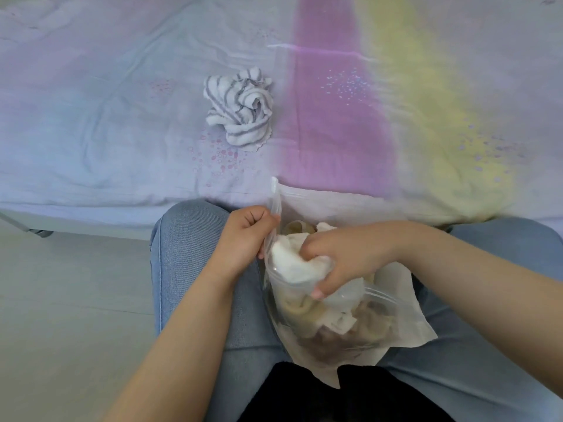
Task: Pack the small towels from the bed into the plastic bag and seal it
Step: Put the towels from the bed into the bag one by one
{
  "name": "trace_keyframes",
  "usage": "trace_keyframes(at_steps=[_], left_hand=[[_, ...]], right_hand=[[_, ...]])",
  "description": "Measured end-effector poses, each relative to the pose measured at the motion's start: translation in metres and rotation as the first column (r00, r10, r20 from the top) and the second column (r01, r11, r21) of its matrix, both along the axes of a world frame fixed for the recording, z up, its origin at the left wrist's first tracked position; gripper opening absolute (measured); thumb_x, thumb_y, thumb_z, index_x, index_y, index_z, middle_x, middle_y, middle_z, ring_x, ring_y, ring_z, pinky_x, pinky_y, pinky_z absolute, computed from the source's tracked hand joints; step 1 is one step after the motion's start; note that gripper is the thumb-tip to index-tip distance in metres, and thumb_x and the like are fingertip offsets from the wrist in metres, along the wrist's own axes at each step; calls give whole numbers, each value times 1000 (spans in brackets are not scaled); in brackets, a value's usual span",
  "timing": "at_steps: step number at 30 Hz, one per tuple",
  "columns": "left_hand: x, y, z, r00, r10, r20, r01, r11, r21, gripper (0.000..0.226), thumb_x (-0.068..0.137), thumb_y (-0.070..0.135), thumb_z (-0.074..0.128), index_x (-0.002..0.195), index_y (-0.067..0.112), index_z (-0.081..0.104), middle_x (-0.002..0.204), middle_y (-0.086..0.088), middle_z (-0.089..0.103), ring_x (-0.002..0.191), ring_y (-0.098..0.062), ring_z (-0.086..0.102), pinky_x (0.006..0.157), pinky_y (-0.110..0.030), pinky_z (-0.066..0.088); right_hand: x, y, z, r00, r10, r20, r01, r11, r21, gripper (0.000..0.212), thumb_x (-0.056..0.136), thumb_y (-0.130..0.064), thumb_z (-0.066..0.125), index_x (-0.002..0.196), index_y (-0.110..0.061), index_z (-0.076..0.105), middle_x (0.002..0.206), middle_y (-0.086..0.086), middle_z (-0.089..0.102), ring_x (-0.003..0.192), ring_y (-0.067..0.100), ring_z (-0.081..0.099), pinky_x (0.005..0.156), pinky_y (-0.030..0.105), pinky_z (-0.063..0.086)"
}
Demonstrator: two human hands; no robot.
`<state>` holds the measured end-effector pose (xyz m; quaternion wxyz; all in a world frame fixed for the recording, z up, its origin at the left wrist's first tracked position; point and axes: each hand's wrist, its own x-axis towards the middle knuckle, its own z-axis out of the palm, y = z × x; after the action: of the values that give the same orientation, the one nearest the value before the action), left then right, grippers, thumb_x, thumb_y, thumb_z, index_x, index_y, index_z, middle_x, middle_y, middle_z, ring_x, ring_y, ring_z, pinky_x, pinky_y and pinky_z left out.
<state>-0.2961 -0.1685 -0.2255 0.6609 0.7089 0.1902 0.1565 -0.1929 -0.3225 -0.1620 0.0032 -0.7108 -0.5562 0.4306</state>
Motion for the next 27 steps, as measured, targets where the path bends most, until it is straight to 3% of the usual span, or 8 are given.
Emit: trace_keyframes(at_steps=[3,7,10,13,18,22,25,27], left_hand=[[-2,0,1,1000,-9,8,9,1000,-20,48,92,2,55,52,13,33,40,8,31,35,-6,29,40,-17,27],[-2,2,1,1000,-16,4,16,1000,-24,45,94,2,54,54,11,34,41,8,32,35,-5,29,39,-15,28],[-2,3,0,999,-33,6,33,999,-12,44,93,3,54,54,10,35,41,6,33,34,-6,30,39,-16,28],[-3,4,-1,1000,-31,6,31,1000,3,43,93,4,55,54,8,36,41,5,34,35,-7,31,40,-17,29],[-6,9,-2,1000,-17,18,17,1000,10,42,93,5,55,55,6,38,42,4,34,36,-7,31,40,-17,30],[-3,9,-2,997,71,16,-71,997,21,49,94,3,54,52,14,30,40,12,30,36,-3,28,41,-15,28],[-1,10,-3,991,132,27,-133,991,36,49,93,5,55,52,14,30,44,8,29,39,-5,27,42,-16,28],[0,12,-3,989,144,34,-146,989,40,45,93,6,55,54,11,33,47,3,30,40,-6,28,43,-17,29]], right_hand=[[8,2,-9,993,-120,12,118,985,128,17,84,-42,67,88,-31,54,84,-13,59,73,3,53,63,12,41],[23,-1,-5,929,-343,140,290,908,303,23,91,-47,53,97,-25,52,85,-15,59,80,7,56,67,20,40],[9,-2,-28,885,85,459,-78,996,-34,21,93,-36,50,112,-26,49,94,-8,59,88,19,58,65,30,39],[2,3,-22,937,202,286,-108,943,-314,51,92,-43,54,135,-19,38,117,-2,56,105,23,54,77,29,38],[27,20,33,981,-16,194,30,997,-67,45,89,-54,51,133,-43,45,126,-18,51,115,6,49,102,29,38],[39,47,49,959,-173,226,136,976,169,28,92,-43,52,112,-30,66,95,-12,67,91,12,65,84,24,47],[58,92,45,848,-526,64,390,702,597,20,91,-28,60,105,-17,67,105,-1,65,86,10,57,66,15,41],[69,124,37,814,-581,-13,420,573,704,20,89,-24,63,106,-17,68,122,3,50,100,11,53,73,6,40]])
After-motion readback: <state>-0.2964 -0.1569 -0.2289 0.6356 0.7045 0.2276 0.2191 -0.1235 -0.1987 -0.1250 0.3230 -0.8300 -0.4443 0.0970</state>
